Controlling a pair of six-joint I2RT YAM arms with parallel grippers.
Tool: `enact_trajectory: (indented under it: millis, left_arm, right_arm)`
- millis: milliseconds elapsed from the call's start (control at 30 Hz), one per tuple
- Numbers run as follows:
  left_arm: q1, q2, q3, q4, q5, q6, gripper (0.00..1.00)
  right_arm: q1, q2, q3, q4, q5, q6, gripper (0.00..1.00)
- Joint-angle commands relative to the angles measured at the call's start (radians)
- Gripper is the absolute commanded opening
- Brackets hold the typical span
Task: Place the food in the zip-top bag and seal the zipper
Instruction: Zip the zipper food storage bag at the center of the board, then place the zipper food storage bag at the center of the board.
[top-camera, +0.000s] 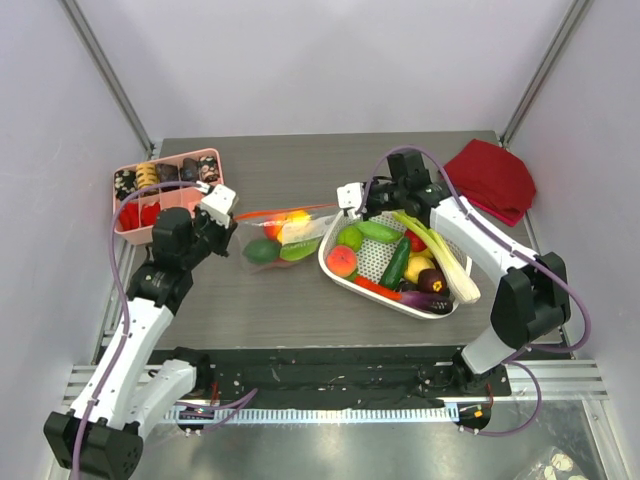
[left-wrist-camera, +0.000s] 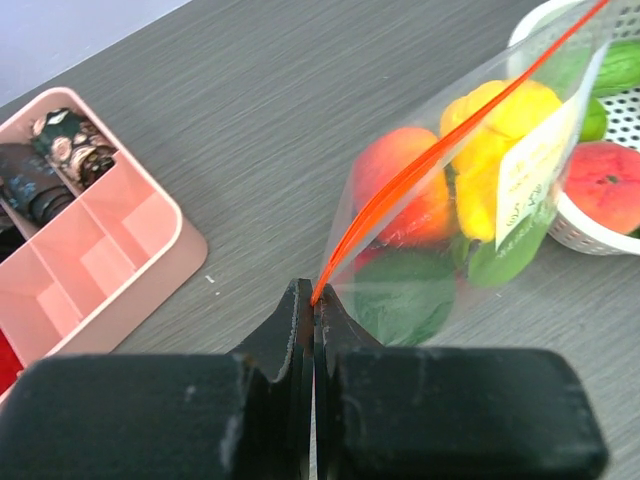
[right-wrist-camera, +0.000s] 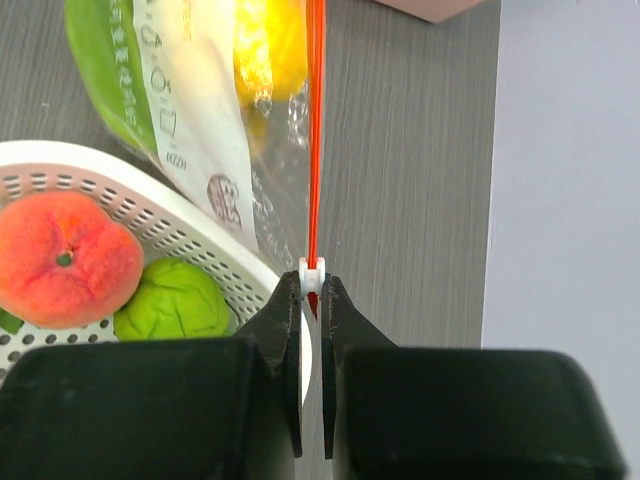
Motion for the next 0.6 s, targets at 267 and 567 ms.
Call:
enact_trajectory:
  millis: [267, 567]
  left_arm:
    - [0.069, 0.043, 0.135, 0.076, -0.140, 0.015, 0.00]
    - [0.090, 0.019, 0.316, -0.172, -0.151, 0.029, 0.00]
  right_arm:
    - [-0.028, 0.015, 0.116, -0.015, 0.021, 0.079, 0.01]
    - [0.154, -0.109, 0.102, -0.032, -0.007, 0.223, 0.01]
